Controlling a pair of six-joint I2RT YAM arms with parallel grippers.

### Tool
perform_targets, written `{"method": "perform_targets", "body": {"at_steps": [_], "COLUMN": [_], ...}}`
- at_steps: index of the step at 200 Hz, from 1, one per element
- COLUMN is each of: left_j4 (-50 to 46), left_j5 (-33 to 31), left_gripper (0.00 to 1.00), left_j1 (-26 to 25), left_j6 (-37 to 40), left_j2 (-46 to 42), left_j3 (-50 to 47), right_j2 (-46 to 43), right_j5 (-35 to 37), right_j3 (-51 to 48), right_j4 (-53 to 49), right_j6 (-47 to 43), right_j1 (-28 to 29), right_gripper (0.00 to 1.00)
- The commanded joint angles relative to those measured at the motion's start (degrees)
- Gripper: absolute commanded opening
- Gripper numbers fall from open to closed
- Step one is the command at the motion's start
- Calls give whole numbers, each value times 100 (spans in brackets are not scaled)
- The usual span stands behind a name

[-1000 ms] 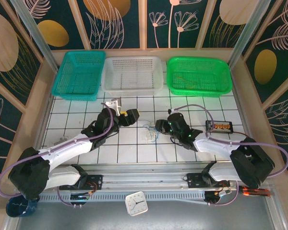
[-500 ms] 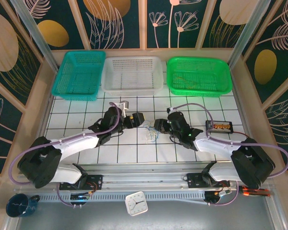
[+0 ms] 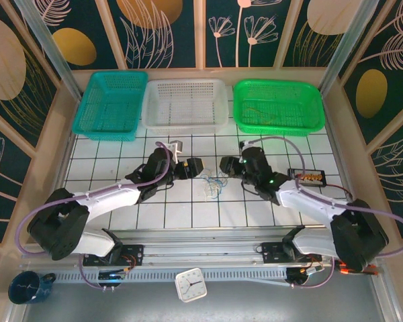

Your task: Untangle the cables

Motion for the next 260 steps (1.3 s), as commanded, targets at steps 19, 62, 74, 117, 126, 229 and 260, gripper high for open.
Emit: {"method": "perform_targets", "body": {"at_steps": [19,62,74,117,126,229,260], "left_j4": [-77,-38,-38,15,12,32,45], "left_j5": [-162,-161,-194,-223,-221,-280,-283], "left_gripper": [83,84,84,85,85,85,85], "left_j1": [0,3,4,0,9,0,2], "left_j6": [196,184,159,69,60,-20,-35], "left_j2": [-237,-282,-309,-412,-425,-563,-568], "left_j3": [114,82,78,20,12,-30,-50], "right_j2": [-483,-132,-28,373,502,1628,1835], "right_j5": [-339,-423,-500,-399,-320,214,209], "right_j3": [663,733,654,440,441,809,1045], "right_j4": [-734,-1170,-1078,-633,-598,-378,-316], "right_j6": [-759,-1945,-2071,-2391,-2454,-2767,-2799], "right_j1": [-414,-388,-348,48,149,551,526], "right_gripper": [43,50,51,54,54,54,54]}}
